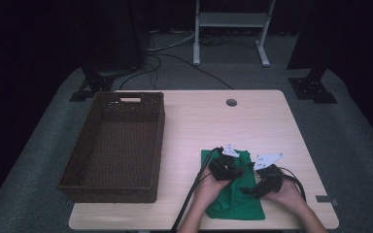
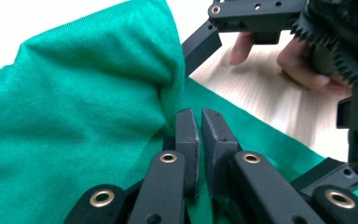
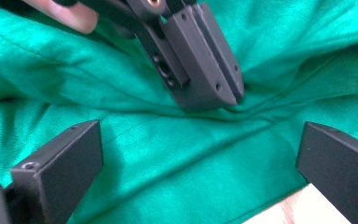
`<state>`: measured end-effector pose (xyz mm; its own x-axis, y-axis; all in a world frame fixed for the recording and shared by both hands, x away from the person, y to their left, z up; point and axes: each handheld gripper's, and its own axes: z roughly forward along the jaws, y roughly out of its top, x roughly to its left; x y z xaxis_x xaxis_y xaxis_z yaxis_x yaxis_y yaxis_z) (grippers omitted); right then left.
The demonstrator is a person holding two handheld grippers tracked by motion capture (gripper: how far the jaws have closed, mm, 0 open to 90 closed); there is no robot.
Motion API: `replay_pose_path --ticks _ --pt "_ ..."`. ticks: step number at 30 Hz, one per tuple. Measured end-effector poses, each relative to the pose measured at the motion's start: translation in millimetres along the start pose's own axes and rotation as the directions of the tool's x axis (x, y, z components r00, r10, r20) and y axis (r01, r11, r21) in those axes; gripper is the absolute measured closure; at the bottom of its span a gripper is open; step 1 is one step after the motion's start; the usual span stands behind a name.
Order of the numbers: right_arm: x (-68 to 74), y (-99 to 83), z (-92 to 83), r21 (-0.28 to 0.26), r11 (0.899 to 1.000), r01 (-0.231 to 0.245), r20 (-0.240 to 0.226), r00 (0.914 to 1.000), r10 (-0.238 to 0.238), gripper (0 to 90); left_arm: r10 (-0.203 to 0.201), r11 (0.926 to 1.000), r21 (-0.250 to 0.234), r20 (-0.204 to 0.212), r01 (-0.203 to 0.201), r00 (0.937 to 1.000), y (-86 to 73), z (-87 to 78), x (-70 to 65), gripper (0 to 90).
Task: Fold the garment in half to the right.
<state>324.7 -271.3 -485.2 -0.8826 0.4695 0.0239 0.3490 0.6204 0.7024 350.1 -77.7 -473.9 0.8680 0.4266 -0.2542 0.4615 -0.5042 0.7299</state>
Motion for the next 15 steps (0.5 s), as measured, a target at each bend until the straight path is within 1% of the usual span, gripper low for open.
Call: replay_pose_path --ticks 2,4,6,10,15 --pt "0.1 0.0 0.0 0.0 1.0 -0.001 0.0 1.0 0.001 0.0 -0.004 1.0 0.003 0.003 0.004 1.0 -0.2 -0.2 1.1 85.0" --pt "0.1 0.0 0.0 0.0 1.0 -0.001 0.0 1.0 0.001 0.0 -0.008 1.0 -0.006 0.007 0.008 0.9999 -0.4 -0.5 1.2 83.3" --pt "0.0 0.0 0.0 0.0 1.0 0.0 0.0 1.0 0.0 0.0 -0.004 0.9999 -0.013 0.012 0.005 0.9999 -0.3 -2.5 0.4 79.5" --pt "-0.1 -0.1 0.0 -0.001 1.0 0.0 0.0 1.0 0.0 0.0 -0.013 0.9972 -0.073 0.027 0.015 0.9995 1.3 -13.9 -1.3 71.6" --pt "-0.1 -0.1 0.1 -0.002 1.0 0.002 0.001 1.0 -0.002 0.0 0.005 0.994 -0.109 -0.001 -0.005 1.0 5.6 -32.5 -2.1 65.8"
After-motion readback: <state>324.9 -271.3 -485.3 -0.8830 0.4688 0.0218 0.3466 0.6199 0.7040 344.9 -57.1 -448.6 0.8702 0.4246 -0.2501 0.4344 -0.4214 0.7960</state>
